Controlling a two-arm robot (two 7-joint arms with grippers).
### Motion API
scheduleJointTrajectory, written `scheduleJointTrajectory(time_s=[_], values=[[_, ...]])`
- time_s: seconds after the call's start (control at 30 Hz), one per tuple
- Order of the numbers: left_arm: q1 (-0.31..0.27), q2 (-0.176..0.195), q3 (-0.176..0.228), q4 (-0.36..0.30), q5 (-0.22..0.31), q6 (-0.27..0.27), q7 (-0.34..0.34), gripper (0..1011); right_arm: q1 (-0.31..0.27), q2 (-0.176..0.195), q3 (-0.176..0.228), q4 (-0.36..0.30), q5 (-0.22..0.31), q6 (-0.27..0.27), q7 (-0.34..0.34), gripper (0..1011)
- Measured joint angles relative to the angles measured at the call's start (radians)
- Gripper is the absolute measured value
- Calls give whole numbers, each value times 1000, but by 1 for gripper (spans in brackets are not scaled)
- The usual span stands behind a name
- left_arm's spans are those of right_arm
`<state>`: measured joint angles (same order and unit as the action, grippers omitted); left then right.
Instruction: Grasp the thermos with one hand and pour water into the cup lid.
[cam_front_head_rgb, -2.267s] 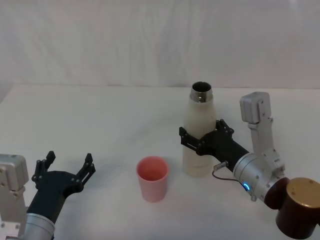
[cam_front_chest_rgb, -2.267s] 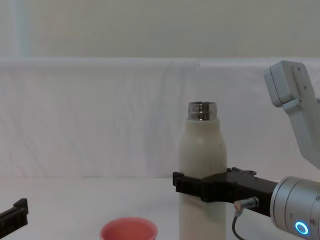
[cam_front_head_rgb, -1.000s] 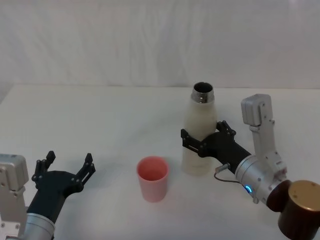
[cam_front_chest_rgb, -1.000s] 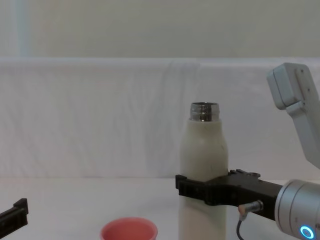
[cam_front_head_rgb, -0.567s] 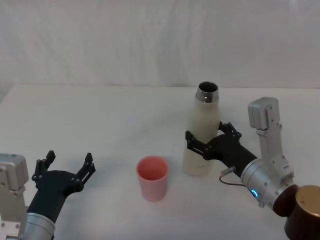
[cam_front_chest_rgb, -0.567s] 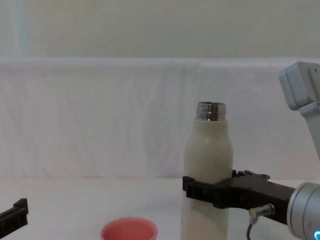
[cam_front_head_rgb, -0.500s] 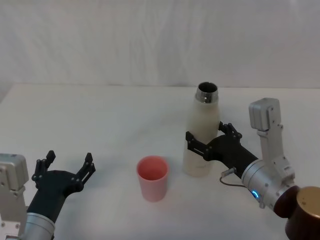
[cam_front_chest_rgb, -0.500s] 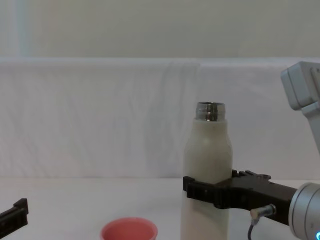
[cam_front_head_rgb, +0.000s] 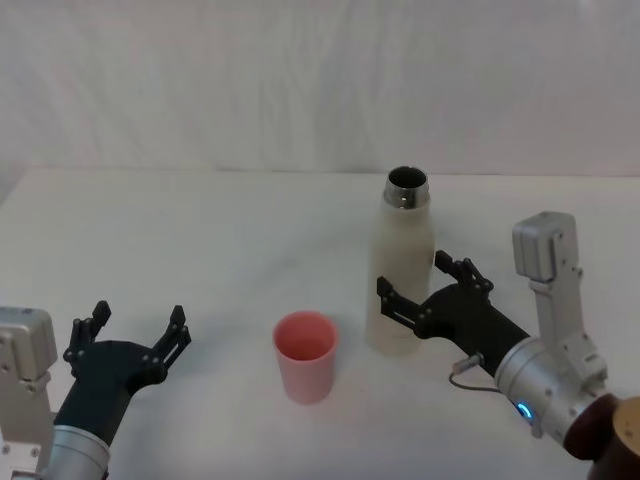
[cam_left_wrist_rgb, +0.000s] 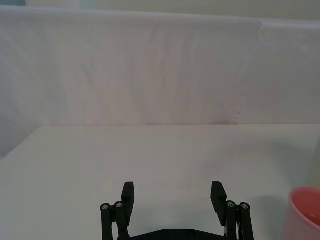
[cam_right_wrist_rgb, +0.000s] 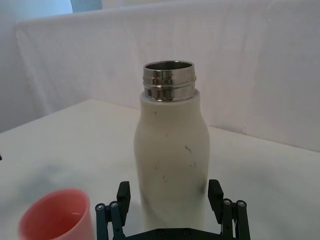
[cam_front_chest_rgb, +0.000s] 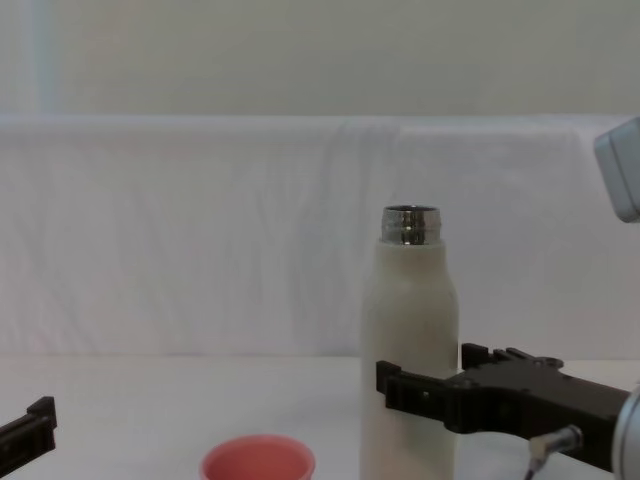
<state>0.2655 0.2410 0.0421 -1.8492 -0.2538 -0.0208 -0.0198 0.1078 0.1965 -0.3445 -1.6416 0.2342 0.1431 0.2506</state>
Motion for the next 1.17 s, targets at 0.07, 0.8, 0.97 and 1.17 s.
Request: scheduleJointTrajectory(time_s=[0.07, 0.8, 0.97, 1.17], values=[[0, 0, 0, 0, 0, 0, 0, 1001, -17, 8, 3, -20, 1, 0, -2, 1001], [0, 0, 0, 0, 0, 0, 0, 1001, -177, 72, 23, -139, 24, -41, 4, 1001], [0, 0, 0, 0, 0, 0, 0, 1001, -175, 71, 23, -139, 24, -40, 4, 1001], [0, 0, 0, 0, 0, 0, 0, 1001, -173, 70, 23, -138, 24, -39, 4, 1001]])
